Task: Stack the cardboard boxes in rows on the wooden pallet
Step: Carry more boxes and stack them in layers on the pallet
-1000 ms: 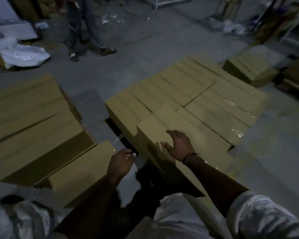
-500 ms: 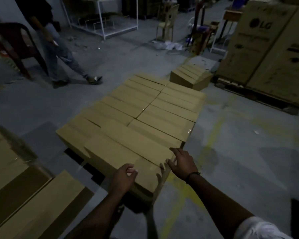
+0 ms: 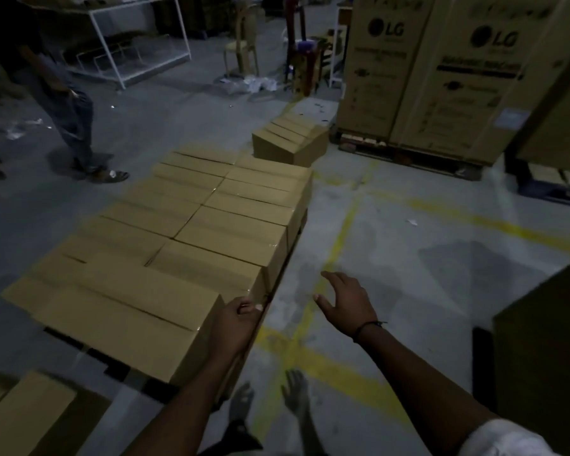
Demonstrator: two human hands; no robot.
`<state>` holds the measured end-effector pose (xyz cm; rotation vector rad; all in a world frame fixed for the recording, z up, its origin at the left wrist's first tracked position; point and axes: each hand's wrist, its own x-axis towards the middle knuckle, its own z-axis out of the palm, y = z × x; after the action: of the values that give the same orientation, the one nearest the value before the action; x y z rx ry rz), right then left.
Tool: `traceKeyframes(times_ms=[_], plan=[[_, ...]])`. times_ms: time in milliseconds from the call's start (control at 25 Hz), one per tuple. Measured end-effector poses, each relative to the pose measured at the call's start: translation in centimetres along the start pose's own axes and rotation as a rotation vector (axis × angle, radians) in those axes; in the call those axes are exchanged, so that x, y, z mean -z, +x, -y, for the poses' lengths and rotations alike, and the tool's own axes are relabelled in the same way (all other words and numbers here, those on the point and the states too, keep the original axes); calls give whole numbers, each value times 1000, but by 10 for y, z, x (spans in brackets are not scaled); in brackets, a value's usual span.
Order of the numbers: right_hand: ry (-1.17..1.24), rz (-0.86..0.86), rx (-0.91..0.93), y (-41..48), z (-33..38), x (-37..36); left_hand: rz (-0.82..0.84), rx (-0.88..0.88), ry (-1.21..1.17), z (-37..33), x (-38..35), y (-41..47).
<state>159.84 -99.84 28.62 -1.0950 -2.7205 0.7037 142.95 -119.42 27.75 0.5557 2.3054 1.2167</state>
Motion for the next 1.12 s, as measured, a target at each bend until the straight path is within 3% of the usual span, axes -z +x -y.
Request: traceKeyframes(times_ms=[360, 680, 800, 1120], plan=[[50, 13, -20, 79, -98, 36, 29, 17, 106, -59, -86, 74], [-22, -93, -1, 271, -206, 132, -7, 5, 26, -156, -195, 241], [-24, -118, -25, 337, -246, 161, 79, -27, 43, -208, -241, 301], [44, -46, -82, 491, -327, 168, 152, -19, 68, -285, -327, 447]])
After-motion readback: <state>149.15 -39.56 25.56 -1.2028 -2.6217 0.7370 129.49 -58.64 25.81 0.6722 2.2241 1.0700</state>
